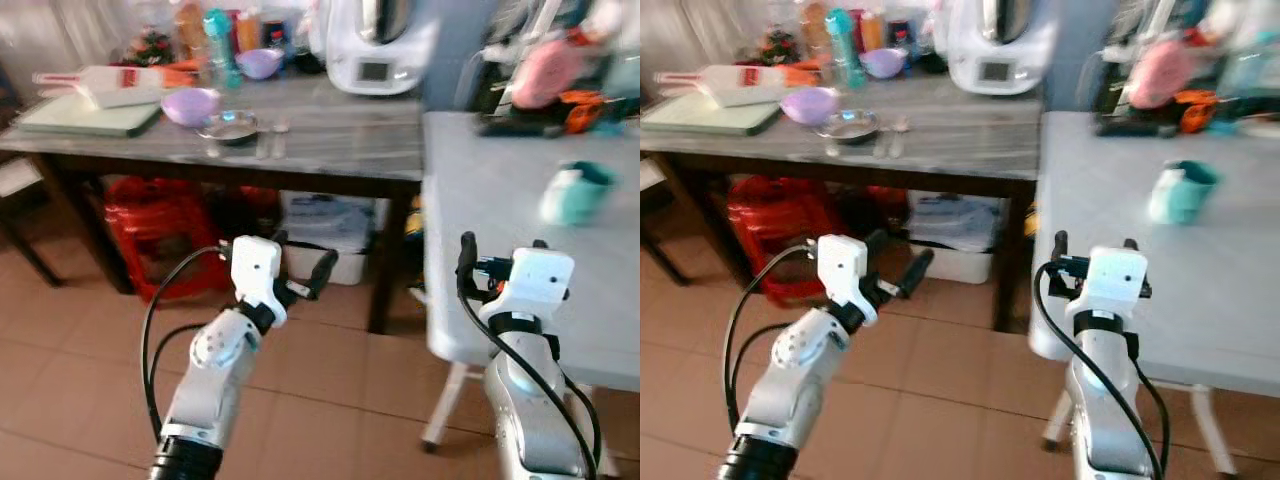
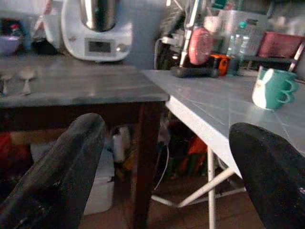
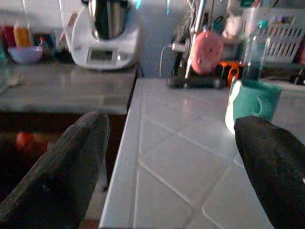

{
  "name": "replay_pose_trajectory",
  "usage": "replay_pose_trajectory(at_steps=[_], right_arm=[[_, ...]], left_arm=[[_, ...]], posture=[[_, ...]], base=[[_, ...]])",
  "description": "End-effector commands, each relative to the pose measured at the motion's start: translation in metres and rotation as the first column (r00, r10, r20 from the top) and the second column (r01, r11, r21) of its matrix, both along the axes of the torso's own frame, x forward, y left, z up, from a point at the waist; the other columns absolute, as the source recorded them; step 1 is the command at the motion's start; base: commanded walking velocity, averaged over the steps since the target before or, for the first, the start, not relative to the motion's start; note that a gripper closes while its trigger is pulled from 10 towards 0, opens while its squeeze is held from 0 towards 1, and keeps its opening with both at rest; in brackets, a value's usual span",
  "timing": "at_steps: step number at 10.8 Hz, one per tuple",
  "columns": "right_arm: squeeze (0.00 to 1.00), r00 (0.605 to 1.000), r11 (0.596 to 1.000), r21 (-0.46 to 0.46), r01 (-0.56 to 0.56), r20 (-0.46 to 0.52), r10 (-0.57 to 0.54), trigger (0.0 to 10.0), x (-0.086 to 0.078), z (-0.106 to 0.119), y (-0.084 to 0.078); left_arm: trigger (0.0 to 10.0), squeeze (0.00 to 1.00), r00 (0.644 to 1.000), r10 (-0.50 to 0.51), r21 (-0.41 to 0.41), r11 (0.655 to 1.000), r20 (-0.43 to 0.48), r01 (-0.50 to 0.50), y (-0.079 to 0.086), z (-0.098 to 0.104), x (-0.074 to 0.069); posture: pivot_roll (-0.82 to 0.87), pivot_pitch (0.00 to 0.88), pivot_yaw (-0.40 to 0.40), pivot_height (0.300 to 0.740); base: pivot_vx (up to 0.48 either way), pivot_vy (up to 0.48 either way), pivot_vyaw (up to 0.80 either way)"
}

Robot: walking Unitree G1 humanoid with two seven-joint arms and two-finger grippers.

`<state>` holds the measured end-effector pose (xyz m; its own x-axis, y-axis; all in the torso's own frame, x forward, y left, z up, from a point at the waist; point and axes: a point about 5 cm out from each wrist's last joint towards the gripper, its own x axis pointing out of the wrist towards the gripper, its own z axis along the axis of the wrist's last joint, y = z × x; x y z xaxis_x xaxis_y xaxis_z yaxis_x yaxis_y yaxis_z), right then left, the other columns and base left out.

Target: Setting the table

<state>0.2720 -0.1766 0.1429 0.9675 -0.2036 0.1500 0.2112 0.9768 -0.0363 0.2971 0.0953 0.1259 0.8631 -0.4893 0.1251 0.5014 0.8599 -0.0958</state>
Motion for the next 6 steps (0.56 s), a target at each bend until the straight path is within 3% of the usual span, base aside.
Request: replay_pose_trajectory(at_steps=[1, 4, 6], right_arm=[[0.0, 1.0, 1.0, 0.002, -0.027, 0.013, 0.027, 10.0, 0.002, 0.003, 0.006], [0.0, 0.999, 0.999, -0.006, -0.047, 0.009, 0.047, 10.0, -0.003, 0.0, 0.007], [0.0, 0.999, 0.999, -0.015, -0.047, 0.006, 0.047, 10.0, -0.014, -0.004, 0.006]], left_arm=[[10.0, 0.0, 1.0, 0.02, 0.011, 1.0, -0.003, -0.02, 0.008, 0.0, 0.001], [10.0, 0.0, 0.999, 0.03, 0.017, 0.999, -0.012, -0.03, 0.009, -0.004, -0.001], [10.0, 0.0, 0.998, 0.06, 0.038, 0.998, -0.007, -0.06, 0.014, -0.007, -0.002]], posture=[[0.03, 0.034, 0.026, 0.74], [0.03, 0.037, 0.024, 0.74], [0.02, 0.04, 0.025, 0.74]], base=[[0.0, -0.334, 0.0], [0.0, -0.356, 0.0], [0.0, -0.356, 0.0]])
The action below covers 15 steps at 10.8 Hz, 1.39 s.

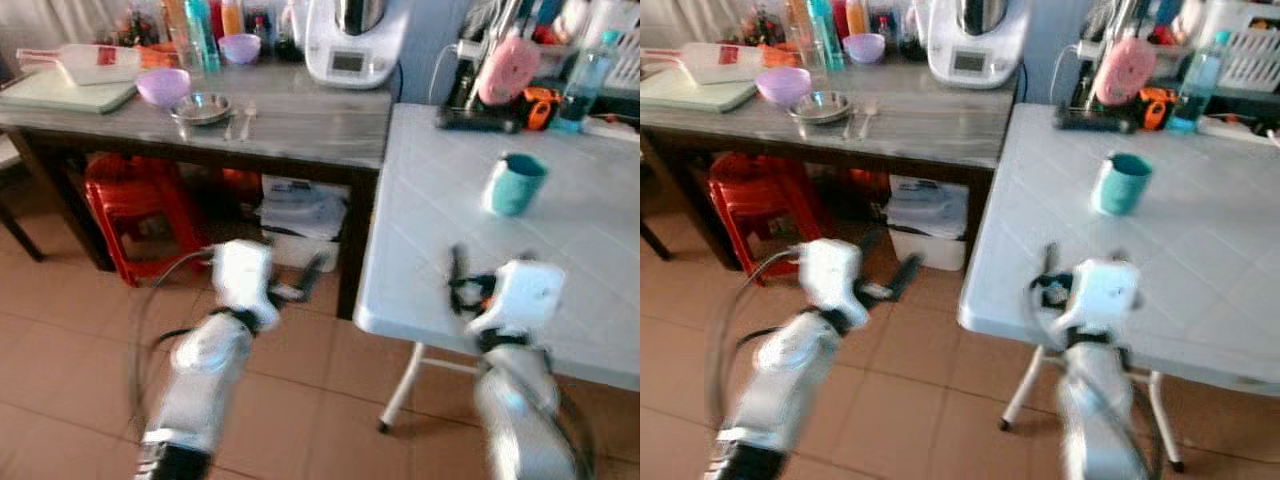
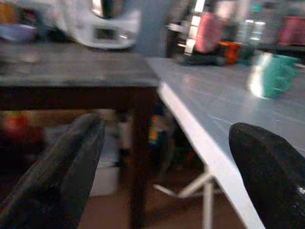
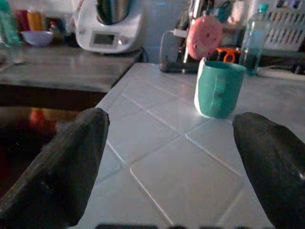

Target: Setting the table

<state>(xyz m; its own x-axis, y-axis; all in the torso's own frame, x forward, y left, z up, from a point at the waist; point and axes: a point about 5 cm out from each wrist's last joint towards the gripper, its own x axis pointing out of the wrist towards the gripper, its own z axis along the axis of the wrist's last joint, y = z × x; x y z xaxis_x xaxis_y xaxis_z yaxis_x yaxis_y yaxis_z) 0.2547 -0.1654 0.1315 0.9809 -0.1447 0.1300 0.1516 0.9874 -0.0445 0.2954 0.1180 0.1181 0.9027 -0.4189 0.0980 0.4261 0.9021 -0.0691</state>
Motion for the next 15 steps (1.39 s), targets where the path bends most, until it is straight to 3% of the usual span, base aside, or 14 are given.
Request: replay_pose_trajectory(at_steps=[1, 3, 5, 9, 15], right_arm=[[0.0, 1.0, 1.0, -0.02, 0.014, 0.02, -0.014, 10.0, -0.005, 0.003, -0.006], [0.0, 0.999, 0.999, -0.033, 0.039, 0.01, -0.038, 10.0, -0.01, 0.0, -0.012], [0.0, 0.999, 0.998, -0.041, 0.052, 0.018, -0.052, 10.0, -0.007, 0.002, -0.011], [0.0, 0.998, 0.997, -0.05, 0.06, 0.02, -0.059, 10.0, -0.004, 0.003, -0.012], [0.0, 0.999, 0.998, -0.054, 0.029, 0.014, -0.028, 10.0, 0.0, 0.002, -0.007]], left_arm=[[10.0, 0.0, 1.0, 0.004, 0.02, 1.0, 0.0, -0.004, -0.002, -0.003, -0.002], [10.0, 0.0, 1.0, 0.02, 0.047, 0.999, -0.011, -0.02, 0.001, -0.01, -0.008], [10.0, 0.0, 0.999, 0.039, 0.01, 0.999, 0.013, -0.039, 0.0, -0.004, -0.002], [10.0, 0.0, 0.999, -0.042, -0.018, 0.999, 0.034, 0.043, -0.008, 0.001, -0.003], [10.0, 0.0, 0.997, -0.071, -0.032, 0.997, 0.032, 0.072, -0.012, 0.001, -0.003]], posture=[[0.02, 0.042, 0.027, 0.74], [0.02, 0.042, 0.03, 0.74], [0.02, 0.039, 0.028, 0.74], [0.02, 0.035, 0.032, 0.74], [0.02, 0.033, 0.027, 0.74]], base=[[0.0, -0.356, 0.0], [0.0, -0.283, 0.0], [0.0, 0.0, 0.0], [0.0, 0.0, -0.45], [0.25, 0.0, -0.1]])
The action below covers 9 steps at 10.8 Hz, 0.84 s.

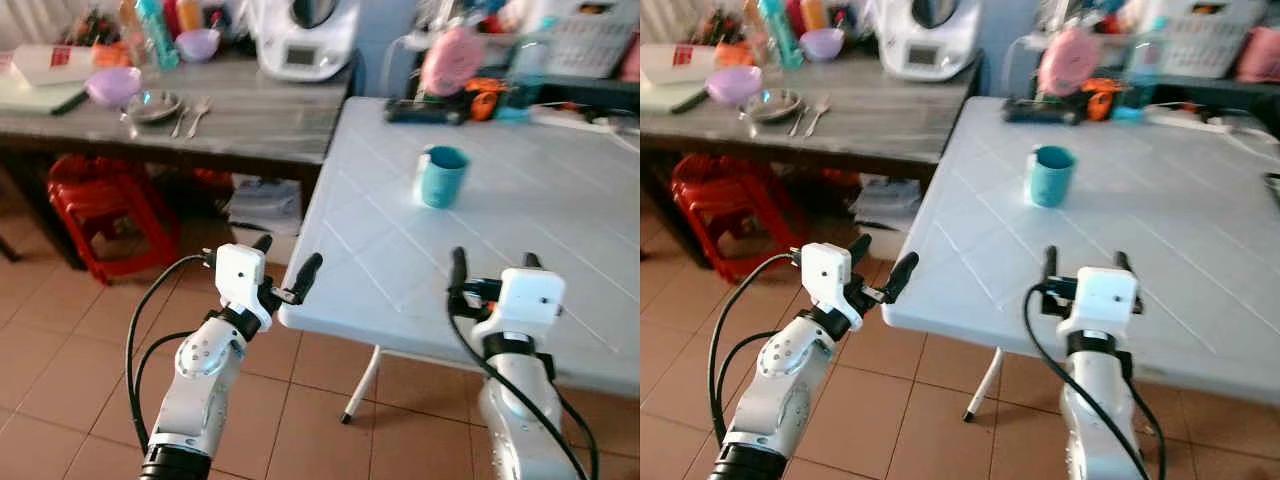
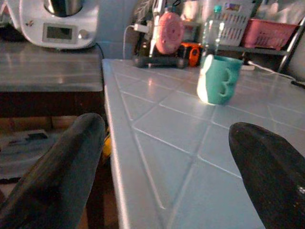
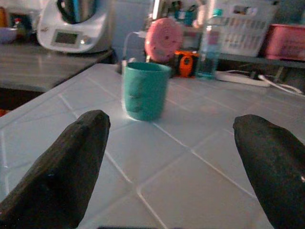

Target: Setting the table

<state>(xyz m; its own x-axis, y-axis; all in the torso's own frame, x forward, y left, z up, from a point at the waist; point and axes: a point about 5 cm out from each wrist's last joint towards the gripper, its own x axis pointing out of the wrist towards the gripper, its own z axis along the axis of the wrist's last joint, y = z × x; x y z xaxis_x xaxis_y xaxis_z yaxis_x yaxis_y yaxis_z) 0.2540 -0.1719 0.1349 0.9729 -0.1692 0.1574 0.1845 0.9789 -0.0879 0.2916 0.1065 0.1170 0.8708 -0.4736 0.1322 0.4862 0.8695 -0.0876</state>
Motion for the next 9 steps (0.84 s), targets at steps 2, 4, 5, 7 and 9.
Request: replay_pose_trajectory(at_steps=[2, 4, 5, 7, 9], right_arm=[[0.0, 1.0, 1.0, -0.009, -0.008, -0.005, 0.008, 10.0, 0.0027, -0.0007, 0.0001], [0.0, 1.0, 1.0, -0.008, -0.008, -0.007, 0.008, 10.0, 0.0035, -0.0011, 0.0002], [0.0, 1.0, 1.0, -0.007, -0.007, -0.007, 0.007, 10.0, 0.0035, -0.0011, 0.0005], [0.0, 1.0, 1.0, -0.008, -0.006, -0.008, 0.006, 10.0, 0.0035, -0.0015, 0.0003], [0.0, 1.0, 1.0, -0.008, -0.003, -0.009, 0.003, 10.0, 0.0033, -0.0016, -0.0002]], left_arm=[[10.0, 0.0, 1.0, -0.017, -0.002, 1.0, 0.007, 0.017, -0.0021, 0.0019, 0.0008], [10.0, 0.0, 1.0, -0.028, -0.001, 1.0, 0.005, 0.028, -0.0046, 0.0013, -0.0002], [10.0, 0.0, 1.0, -0.03, 0.0, 1.0, 0.003, 0.03, -0.0048, 0.0008, -0.0006], [10.0, 0.0, 0.999, -0.035, 0.0, 0.999, 0.001, 0.035, -0.0051, 0.0005, -0.0006], [10.0, 0.0, 0.999, -0.041, -0.001, 0.999, -0.001, 0.041, -0.0059, 0.0004, -0.0007]], posture=[[0.02, 0.033, 0.027, 0.74], [0.02, 0.033, 0.027, 0.74], [0.02, 0.034, 0.027, 0.74], [0.02, 0.034, 0.027, 0.74], [0.02, 0.037, 0.028, 0.74]], base=[[0.257, 0.0, 0.0], [0.261, 0.0, 0.0], [0.255, 0.0, 0.0], [0.259, 0.0, 0.0], [0.259, 0.0, 0.0]])
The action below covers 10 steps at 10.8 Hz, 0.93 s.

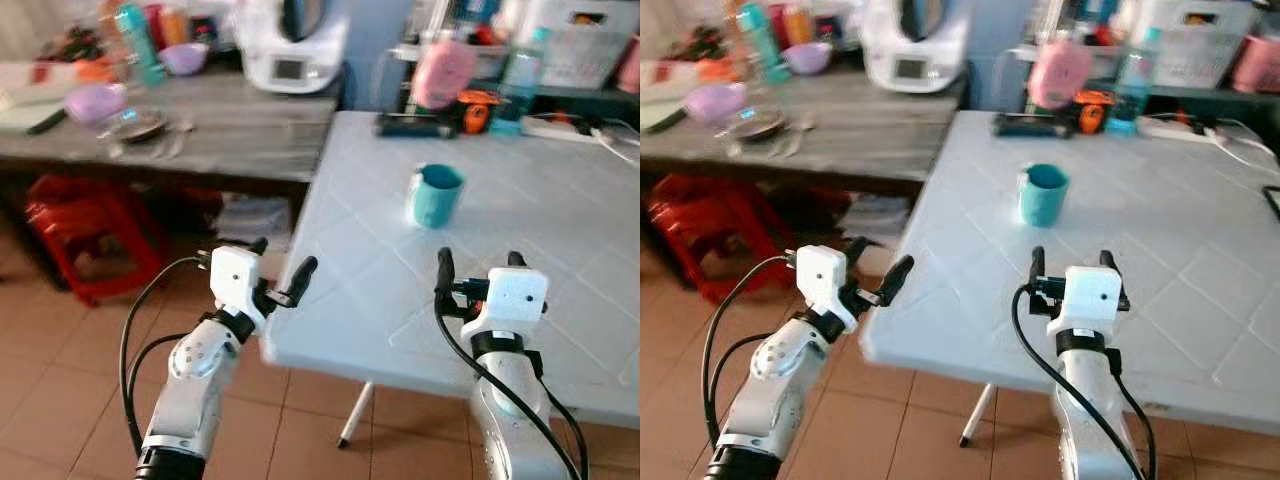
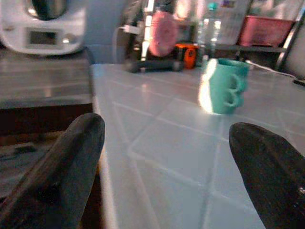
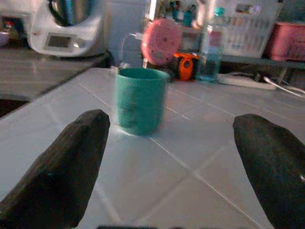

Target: Setting the table

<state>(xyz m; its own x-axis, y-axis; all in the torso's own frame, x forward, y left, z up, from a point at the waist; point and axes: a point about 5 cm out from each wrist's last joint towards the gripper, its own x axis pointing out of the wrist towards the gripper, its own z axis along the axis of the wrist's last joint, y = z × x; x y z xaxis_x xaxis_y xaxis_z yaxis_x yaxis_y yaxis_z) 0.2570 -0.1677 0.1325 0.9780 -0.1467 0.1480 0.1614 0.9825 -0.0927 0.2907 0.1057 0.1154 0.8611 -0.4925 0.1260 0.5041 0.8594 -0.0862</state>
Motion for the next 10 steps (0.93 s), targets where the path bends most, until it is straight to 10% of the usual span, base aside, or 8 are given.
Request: replay_pose_trajectory(at_steps=[1, 10], right_arm=[[0.0, 1.0, 1.0, -0.004, 0.019, 0.002, -0.019, 10.0, 0.0003, 0.0005, -0.004], [0.0, 1.0, 1.0, 0.0, 0.023, -0.011, -0.023, 10.0, 0.0007, -0.0025, -0.003]], left_arm=[[10.0, 0.0, 1.0, -0.024, -0.004, 1.0, 0.003, 0.024, -0.0056, 0.0018, 0.0003], [10.0, 0.0, 1.0, -0.023, 0.001, 1.0, 0.015, 0.023, -0.0033, 0.0016, -0.0015]], posture=[[0.02, 0.037, 0.028, 0.74], [0.02, 0.044, 0.031, 0.74]], base=[[0.255, 0.0, 0.0], [0.199, 0.0, 0.0]])
